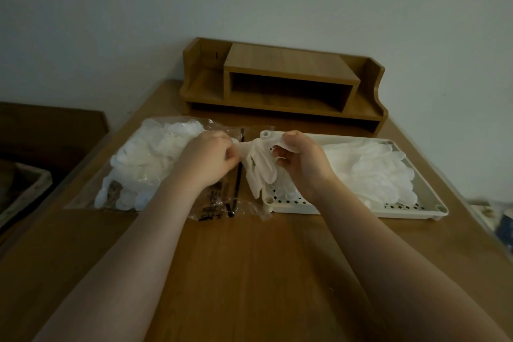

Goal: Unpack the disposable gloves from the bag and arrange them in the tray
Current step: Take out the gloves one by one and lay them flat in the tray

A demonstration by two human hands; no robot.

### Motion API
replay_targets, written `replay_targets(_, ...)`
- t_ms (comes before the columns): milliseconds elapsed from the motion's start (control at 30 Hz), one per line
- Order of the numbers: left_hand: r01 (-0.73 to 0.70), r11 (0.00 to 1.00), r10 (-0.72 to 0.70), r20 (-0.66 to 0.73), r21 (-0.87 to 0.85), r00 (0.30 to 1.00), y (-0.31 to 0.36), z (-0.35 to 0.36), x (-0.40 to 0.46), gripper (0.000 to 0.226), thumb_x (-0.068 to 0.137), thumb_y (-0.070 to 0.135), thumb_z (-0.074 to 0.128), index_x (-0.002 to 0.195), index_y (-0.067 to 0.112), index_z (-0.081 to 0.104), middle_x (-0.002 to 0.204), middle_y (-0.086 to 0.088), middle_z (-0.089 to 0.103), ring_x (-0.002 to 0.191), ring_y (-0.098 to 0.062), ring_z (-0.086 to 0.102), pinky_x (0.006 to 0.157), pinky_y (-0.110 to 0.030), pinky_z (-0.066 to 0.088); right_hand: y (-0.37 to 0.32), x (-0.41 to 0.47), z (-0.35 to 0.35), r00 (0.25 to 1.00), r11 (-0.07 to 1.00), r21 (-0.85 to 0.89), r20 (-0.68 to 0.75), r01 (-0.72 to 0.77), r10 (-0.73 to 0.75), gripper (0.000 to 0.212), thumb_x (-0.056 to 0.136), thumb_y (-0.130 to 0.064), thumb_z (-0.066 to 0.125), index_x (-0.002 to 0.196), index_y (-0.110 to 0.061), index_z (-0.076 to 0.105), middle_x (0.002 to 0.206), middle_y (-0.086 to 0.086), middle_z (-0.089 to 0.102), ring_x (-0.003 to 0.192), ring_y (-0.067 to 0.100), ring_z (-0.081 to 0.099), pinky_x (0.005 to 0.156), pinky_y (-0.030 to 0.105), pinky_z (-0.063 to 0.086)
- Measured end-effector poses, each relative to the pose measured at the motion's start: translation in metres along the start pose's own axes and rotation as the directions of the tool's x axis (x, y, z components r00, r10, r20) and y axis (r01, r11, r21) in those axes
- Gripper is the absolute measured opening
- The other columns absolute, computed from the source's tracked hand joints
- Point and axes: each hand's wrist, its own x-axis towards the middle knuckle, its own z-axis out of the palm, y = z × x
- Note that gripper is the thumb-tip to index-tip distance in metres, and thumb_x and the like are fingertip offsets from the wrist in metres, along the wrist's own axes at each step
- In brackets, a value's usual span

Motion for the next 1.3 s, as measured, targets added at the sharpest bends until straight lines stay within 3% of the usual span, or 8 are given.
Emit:
replay_targets(233,0.066,0.996,-0.067,-0.019,-0.061,0.998,0.01,-0.006,0.003,0.05,0.084,0.061,0.047,0.091,0.014,0.064,0.111,0.004,0.053,0.105,-0.013,0.049,0.088,-0.032,0.043,0.005,0.001,0.0,0.997,0.998,-0.012,-0.027,-0.067,0.067,0.014,0.094,-0.006,0.042,0.087,-0.003,0.054,0.092,0.015,0.058,0.085,0.027,0.059,0.079,0.035,0.054)
replay_targets(400,-0.248,0.927,0.222,-0.119,-0.281,0.968,0.019,-0.004,0.001,0.029,0.089,0.028,0.061,0.116,0.016,0.06,0.119,0.006,0.052,0.109,-0.011,0.049,0.088,-0.021,0.038,0.004,-0.003,0.0,0.986,0.997,0.049,0.161,-0.059,0.051,0.017,0.094,0.0,0.04,0.079,-0.005,0.048,0.089,0.014,0.057,0.078,0.021,0.058,0.068,0.028,0.055)
replay_targets(500,-0.177,0.915,0.112,-0.193,-0.363,0.975,0.022,-0.003,0.001,0.021,0.098,0.022,0.046,0.101,0.013,0.065,0.097,0.011,0.057,0.085,-0.005,0.055,0.072,-0.007,0.038,0.004,-0.003,0.0,0.983,0.996,0.073,0.181,-0.049,0.035,0.026,0.092,0.005,0.039,0.07,-0.008,0.044,0.092,0.012,0.064,0.081,0.02,0.063,0.076,0.031,0.057)
replay_targets(667,0.021,0.439,-0.277,-0.113,-0.898,0.954,0.025,-0.017,-0.001,0.033,0.103,0.028,0.031,0.083,0.018,0.056,0.097,0.012,0.067,0.086,-0.012,0.063,0.076,-0.025,0.052,0.009,0.0,-0.002,0.982,0.961,0.204,-0.015,-0.184,0.191,0.008,0.094,-0.001,0.043,0.093,-0.001,0.051,0.105,0.018,0.058,0.086,0.025,0.065,0.072,0.031,0.059)
replay_targets(733,-0.034,0.439,-0.288,-0.177,-0.898,0.941,0.025,-0.021,-0.002,0.037,0.103,0.026,0.028,0.08,0.014,0.054,0.083,0.007,0.064,0.081,-0.002,0.061,0.075,-0.013,0.048,0.012,0.002,-0.003,0.966,0.936,0.273,-0.068,-0.224,0.251,0.007,0.096,-0.004,0.045,0.098,-0.005,0.051,0.107,0.019,0.059,0.085,0.025,0.066,0.073,0.032,0.059)
replay_targets(867,-0.213,0.844,0.088,-0.264,-0.492,0.961,0.018,-0.016,-0.003,0.027,0.098,0.026,0.044,0.072,0.024,0.049,0.056,0.01,0.043,0.049,-0.003,0.044,0.054,-0.017,0.036,0.015,0.007,-0.004,0.972,0.9,0.375,0.018,-0.223,0.234,0.01,0.097,-0.012,0.044,0.103,-0.008,0.05,0.086,0.008,0.066,0.081,0.022,0.064,0.073,0.033,0.054)
replay_targets(967,-0.343,0.936,0.35,-0.095,0.083,0.932,0.009,-0.006,0.001,0.035,0.095,0.028,0.051,0.061,0.028,0.045,0.052,0.014,0.036,0.055,-0.014,0.045,0.078,-0.03,0.033,0.011,0.006,-0.004,0.985,0.939,0.295,0.064,-0.174,0.162,0.011,0.099,-0.014,0.042,0.089,-0.011,0.046,0.067,0.001,0.055,0.069,0.017,0.055,0.068,0.03,0.05)
replay_targets(1300,0.159,0.842,-0.301,0.204,0.516,0.932,0.016,0.001,0.004,0.027,0.093,0.043,0.04,0.097,0.023,0.058,0.084,0.0,0.055,0.084,-0.018,0.044,0.092,-0.041,0.024,-0.034,0.007,-0.025,0.987,0.738,0.671,-0.059,-0.072,0.15,0.019,0.099,-0.018,0.047,0.088,-0.005,0.055,0.061,0.004,0.058,0.054,0.011,0.06,0.062,0.025,0.056)
